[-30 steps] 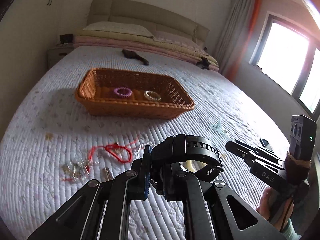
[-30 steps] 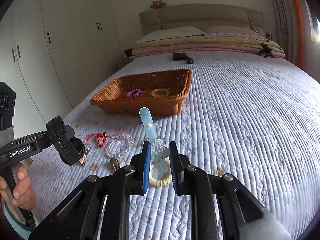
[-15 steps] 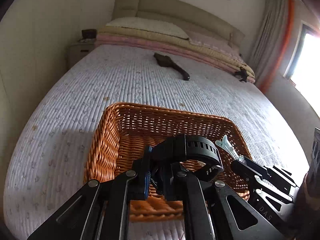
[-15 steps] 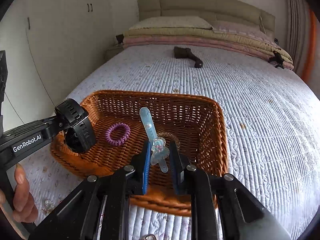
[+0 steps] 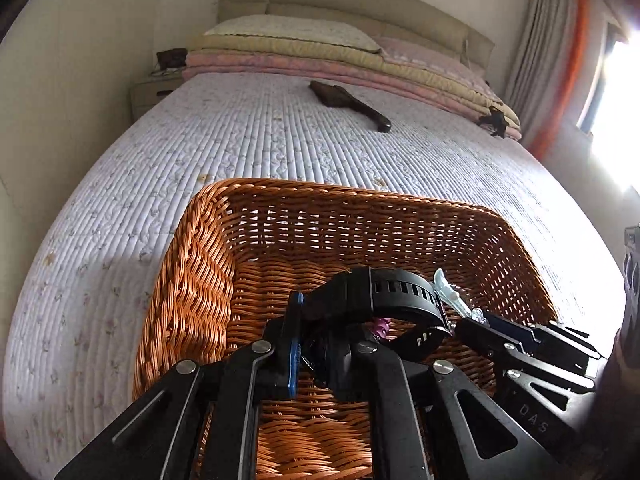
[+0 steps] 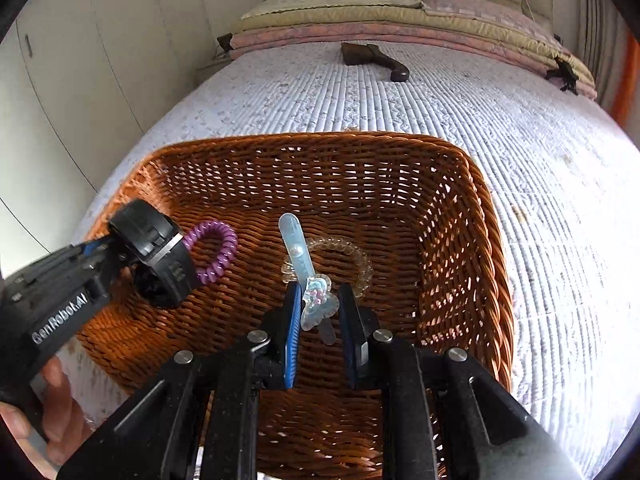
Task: Organize jewelry
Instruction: 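Carry the watch and pacifier clip into the basket and open both tools, then grasp the pink star keychain with the left tool while the right tool grasps the cream coil hair tie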
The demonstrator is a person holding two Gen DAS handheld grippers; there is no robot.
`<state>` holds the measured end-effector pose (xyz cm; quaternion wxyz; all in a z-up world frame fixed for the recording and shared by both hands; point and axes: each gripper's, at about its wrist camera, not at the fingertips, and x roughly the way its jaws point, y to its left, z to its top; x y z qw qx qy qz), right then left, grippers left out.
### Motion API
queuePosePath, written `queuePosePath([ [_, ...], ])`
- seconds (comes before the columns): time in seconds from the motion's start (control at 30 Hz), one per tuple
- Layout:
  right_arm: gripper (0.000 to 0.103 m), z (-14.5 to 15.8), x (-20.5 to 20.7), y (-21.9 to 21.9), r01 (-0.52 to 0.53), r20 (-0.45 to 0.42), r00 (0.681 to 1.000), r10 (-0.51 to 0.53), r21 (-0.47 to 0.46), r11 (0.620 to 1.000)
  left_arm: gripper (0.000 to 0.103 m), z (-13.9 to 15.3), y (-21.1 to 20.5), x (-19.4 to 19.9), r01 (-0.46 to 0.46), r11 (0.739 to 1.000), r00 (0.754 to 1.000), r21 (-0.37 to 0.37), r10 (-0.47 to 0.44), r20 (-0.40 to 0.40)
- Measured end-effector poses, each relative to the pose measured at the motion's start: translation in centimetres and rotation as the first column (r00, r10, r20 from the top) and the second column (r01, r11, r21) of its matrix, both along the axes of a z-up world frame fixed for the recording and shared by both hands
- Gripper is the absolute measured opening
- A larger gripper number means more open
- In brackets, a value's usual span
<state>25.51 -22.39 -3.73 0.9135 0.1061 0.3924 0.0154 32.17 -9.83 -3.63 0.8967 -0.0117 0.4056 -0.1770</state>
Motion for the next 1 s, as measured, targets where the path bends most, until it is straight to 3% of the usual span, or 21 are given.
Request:
queuePosePath([
  [0.03,0.022,0.0,-0.3,-0.2,-0.006,0.003,1.000,0.005,0.017,1.000,0.013,0.1,-0.1,-0.1,0.008,1.000,1.000,-0.002,-0.008,0.001],
  [0.2,0.031,1.1,-2.4,-0.8,-0.006,0.055,0.998,0.005,0.018,1.000,0.043,1.1,0.3,-1.3,0.019,1.000,1.000,0.008,-0.019,0.010],
  [0.43,0.036,3.1,-6.9,-1.2,0.011,0.131,0.991,-0.013,0.017,1.000,0.044,1.8,2.5,-4.5,0.036,0.997,0.999,0.071,-0.037,0.011],
  [0.53,0.036,3.8,-8.9,-1.5,0.016,0.146,0.989,-0.019,0.022,1.000,0.044,2.7,3.8,-6.2,0.047,0.998,0.999,0.040,-0.048,0.021],
  [0.67,0.036,4.8,-12.9,-2.2,0.028,0.185,0.982,-0.034,0.036,0.999,0.044,4.0,6.1,-9.4,0.003,0.998,0.998,0.062,-0.007,0.055],
  [0.83,0.036,5.7,-18.0,-2.7,0.041,0.260,0.964,-0.050,0.039,0.998,0.044,5.6,9.1,-15.0,-0.002,1.000,0.992,0.003,0.001,0.124],
  [1.0,0.037,6.3,-23.3,-1.9,0.071,0.364,0.930,-0.055,-0.030,0.997,0.044,7.6,10.6,-20.5,0.041,0.997,0.976,-0.064,-0.026,0.214],
])
